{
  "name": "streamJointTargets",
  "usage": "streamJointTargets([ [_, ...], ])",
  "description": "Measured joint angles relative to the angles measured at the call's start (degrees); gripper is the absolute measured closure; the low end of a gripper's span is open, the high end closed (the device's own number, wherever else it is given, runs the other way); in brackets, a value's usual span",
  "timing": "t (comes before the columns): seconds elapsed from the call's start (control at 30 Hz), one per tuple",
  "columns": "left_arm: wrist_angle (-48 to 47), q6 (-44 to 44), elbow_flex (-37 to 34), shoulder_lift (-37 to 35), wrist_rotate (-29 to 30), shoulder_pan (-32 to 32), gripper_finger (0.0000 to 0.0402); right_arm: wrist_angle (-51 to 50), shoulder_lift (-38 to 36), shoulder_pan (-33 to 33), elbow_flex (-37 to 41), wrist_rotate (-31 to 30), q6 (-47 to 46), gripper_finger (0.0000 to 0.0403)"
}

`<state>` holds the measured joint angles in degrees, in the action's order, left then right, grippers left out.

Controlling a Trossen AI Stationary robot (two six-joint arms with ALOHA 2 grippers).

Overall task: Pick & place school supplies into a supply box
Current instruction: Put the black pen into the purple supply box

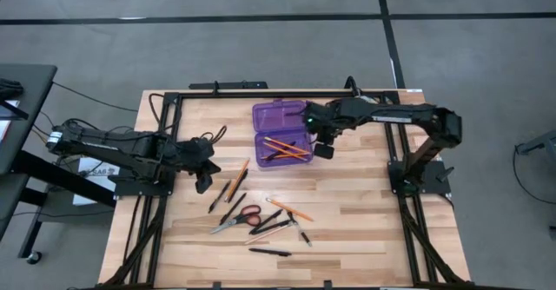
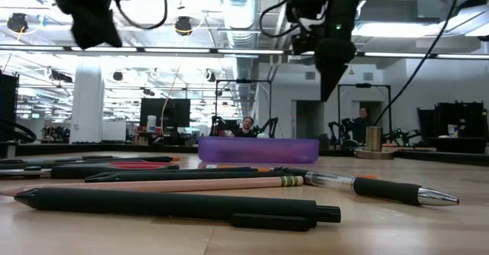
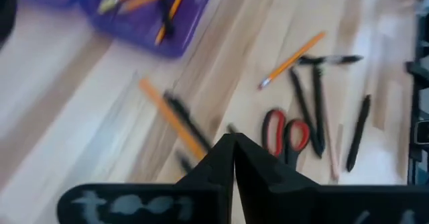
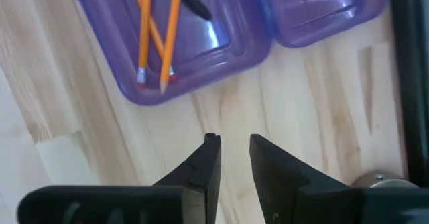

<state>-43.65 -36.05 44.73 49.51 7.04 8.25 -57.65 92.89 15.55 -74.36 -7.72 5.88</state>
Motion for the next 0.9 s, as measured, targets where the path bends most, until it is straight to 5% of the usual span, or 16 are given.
streamJointTargets([
  [0.27,-7.5,-14.5,0.0,0.0,1.2,1.9,0.0374,5.4,-5.6,1.6,5.9,0.3,0.2,0.0327],
  [0.53,-8.9,-18.4,0.0,1.8,2.8,4.3,0.0360,9.3,-6.4,-0.6,9.8,4.0,0.1,0.0327],
  [0.9,-7.6,-24.5,0.0,16.0,1.2,10.4,0.0326,8.4,-6.4,-5.9,11.0,5.3,0.1,0.0327],
])
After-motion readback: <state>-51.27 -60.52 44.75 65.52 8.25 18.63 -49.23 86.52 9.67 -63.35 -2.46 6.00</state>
